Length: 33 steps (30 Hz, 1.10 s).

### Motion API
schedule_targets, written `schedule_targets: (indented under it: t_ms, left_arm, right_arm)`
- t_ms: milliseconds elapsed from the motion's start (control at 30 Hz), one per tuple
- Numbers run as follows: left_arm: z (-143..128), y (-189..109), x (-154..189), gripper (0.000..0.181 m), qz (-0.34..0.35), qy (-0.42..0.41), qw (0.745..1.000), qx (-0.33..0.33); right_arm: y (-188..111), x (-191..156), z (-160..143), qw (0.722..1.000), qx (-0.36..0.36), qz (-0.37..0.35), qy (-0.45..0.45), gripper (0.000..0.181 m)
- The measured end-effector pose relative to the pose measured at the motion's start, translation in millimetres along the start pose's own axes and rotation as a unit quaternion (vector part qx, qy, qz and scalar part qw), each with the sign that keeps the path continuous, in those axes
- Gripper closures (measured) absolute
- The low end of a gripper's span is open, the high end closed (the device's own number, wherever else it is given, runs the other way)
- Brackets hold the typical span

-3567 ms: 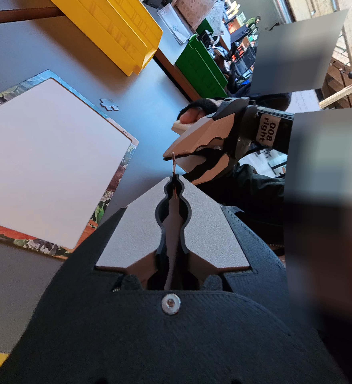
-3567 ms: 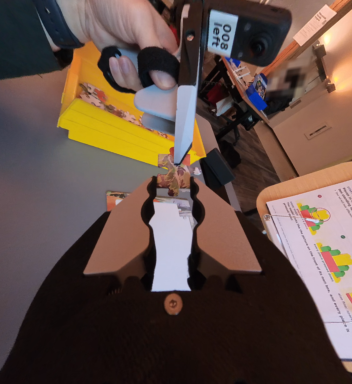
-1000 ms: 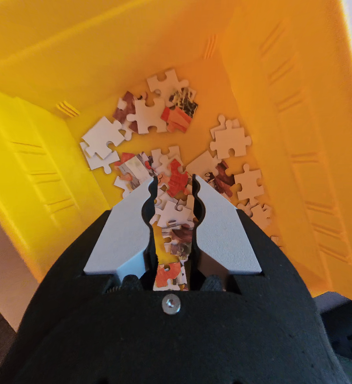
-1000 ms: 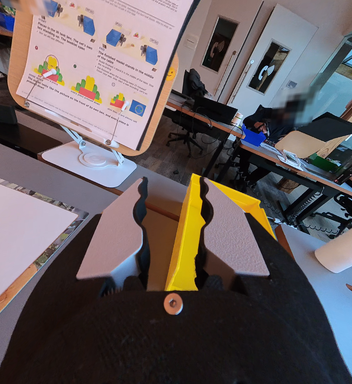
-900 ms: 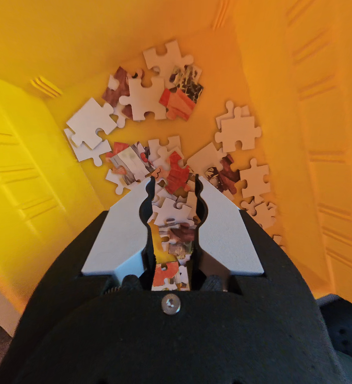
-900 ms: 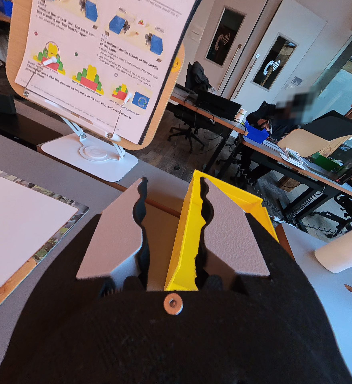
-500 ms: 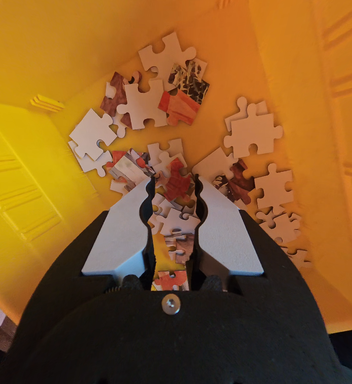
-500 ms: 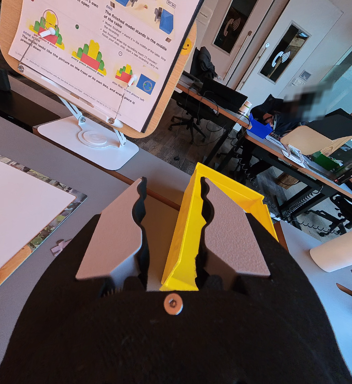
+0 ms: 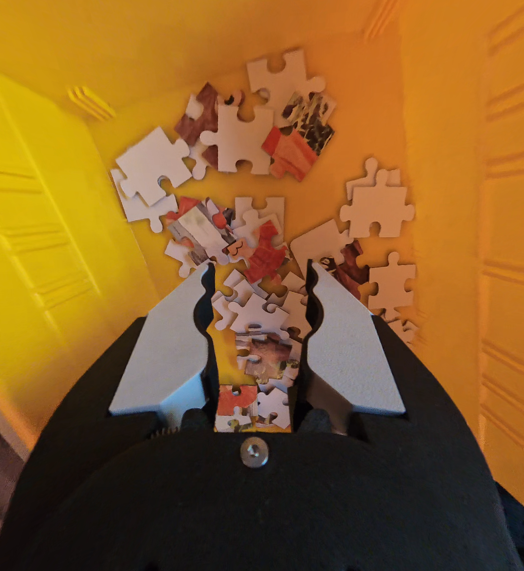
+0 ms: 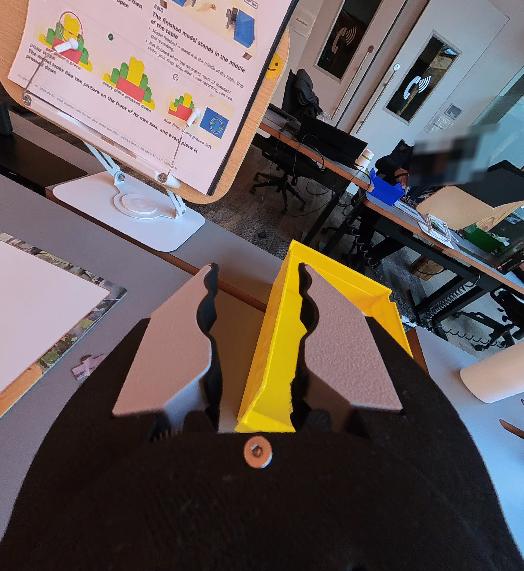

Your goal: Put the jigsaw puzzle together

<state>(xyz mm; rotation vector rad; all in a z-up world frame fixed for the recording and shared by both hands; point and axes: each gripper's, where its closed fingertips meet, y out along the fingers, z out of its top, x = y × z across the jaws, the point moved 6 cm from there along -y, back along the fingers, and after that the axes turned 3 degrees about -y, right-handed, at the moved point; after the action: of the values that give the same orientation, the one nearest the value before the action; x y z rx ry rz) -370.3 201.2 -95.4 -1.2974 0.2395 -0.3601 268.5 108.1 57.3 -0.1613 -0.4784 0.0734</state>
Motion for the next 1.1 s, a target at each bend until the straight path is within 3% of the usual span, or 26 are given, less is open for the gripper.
schedule_targets:
  t_ms: [133,233,500,600,700,833,900,967,1033,1100]
  left_arm:
    - [1,11,2,0.128,0.033,-0.016,0.999,-0.026]
    - [3,11,4,0.148,0.031,-0.015,0.999,-0.027]
    - [5,-7,7,0.149,0.015,-0.016,1.000,0.004]
    - [14,-35,14,0.149,0.031,-0.008,0.998,0.056]
    - [29,-76,37,0.149,0.042,0.024,0.988,0.149]
    - [49,-135,113,0.149,-0.006,0.150,0.936,0.318]
    - [53,-152,160,0.149,0.000,0.225,0.897,0.380]
    - [52,-159,201,0.149,0.035,0.289,0.857,0.426]
    - [48,-161,230,0.149,0.082,0.332,0.822,0.456]
    - [44,-160,250,0.149,0.093,0.353,0.806,0.466]
  right_arm:
    - [-4,5,0,1.000,0.001,-0.009,-0.001,0.129]
    - [-10,11,2,1.000,0.010,-0.017,0.008,0.129]
    - [-15,16,6,0.999,0.024,-0.020,0.015,0.130]
    - [-13,13,9,1.000,0.024,-0.017,0.012,0.130]
    - [-13,5,20,0.999,0.038,-0.006,0.013,0.130]
    - [-13,-26,62,0.990,0.107,0.061,0.072,0.135]
    - [-16,-55,95,0.960,0.168,0.149,0.166,0.148]
    - [-23,-94,127,0.893,0.229,0.282,0.265,0.154]
    - [-26,-135,145,0.833,0.231,0.393,0.313,0.156]
    - [-21,-174,149,0.818,0.199,0.442,0.310,0.156]
